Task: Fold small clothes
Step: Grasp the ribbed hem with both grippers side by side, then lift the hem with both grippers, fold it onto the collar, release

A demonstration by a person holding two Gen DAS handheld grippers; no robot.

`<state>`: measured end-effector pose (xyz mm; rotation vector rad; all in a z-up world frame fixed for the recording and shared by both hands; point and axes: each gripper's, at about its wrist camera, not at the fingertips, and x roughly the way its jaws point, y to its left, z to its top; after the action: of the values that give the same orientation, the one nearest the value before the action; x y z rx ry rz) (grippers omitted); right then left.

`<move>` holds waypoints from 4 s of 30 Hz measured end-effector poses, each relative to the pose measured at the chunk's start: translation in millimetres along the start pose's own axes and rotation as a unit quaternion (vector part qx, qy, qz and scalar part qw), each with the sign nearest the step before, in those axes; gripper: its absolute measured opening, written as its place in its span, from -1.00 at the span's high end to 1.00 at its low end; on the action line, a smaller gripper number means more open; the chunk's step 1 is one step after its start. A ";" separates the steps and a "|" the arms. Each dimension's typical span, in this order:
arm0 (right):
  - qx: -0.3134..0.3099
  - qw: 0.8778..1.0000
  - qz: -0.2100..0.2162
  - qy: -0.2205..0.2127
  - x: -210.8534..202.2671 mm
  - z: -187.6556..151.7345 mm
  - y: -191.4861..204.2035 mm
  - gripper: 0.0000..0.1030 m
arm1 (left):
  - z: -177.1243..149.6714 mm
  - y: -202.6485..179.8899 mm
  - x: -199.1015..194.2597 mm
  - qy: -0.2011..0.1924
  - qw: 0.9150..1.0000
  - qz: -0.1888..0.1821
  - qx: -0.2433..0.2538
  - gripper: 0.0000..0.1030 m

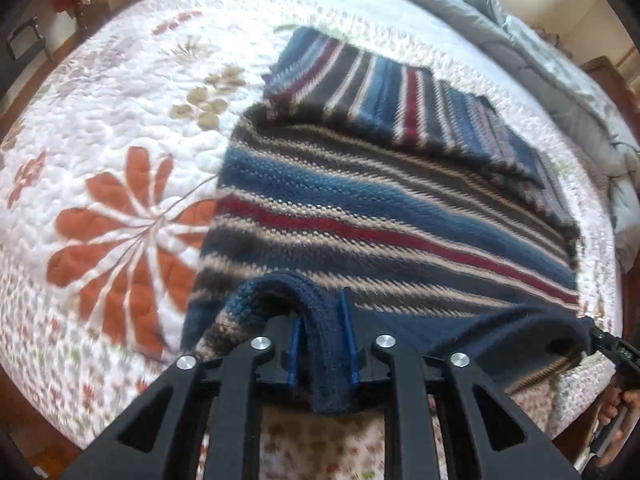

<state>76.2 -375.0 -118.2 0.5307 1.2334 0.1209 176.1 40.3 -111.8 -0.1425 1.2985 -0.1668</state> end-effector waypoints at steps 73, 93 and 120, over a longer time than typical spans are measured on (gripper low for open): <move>-0.158 0.983 -0.027 -0.094 -39.5 167.3 66.3 0.82 | 152.8 -71.0 -41.1 -0.129 0.985 0.040 0.105 0.80; -0.101 0.988 -0.103 -0.062 77.9 305.8 26.6 0.83 | 278.6 -91.3 97.0 -0.094 0.979 0.150 0.100 0.79; -0.130 0.990 -0.056 -0.015 1.4 123.2 -23.1 0.13 | 129.7 16.9 14.8 -0.069 0.981 0.150 0.106 0.32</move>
<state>185.5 -434.0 -101.8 0.2367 1.1931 0.1754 305.8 55.3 -95.0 0.2199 1.1414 -0.0347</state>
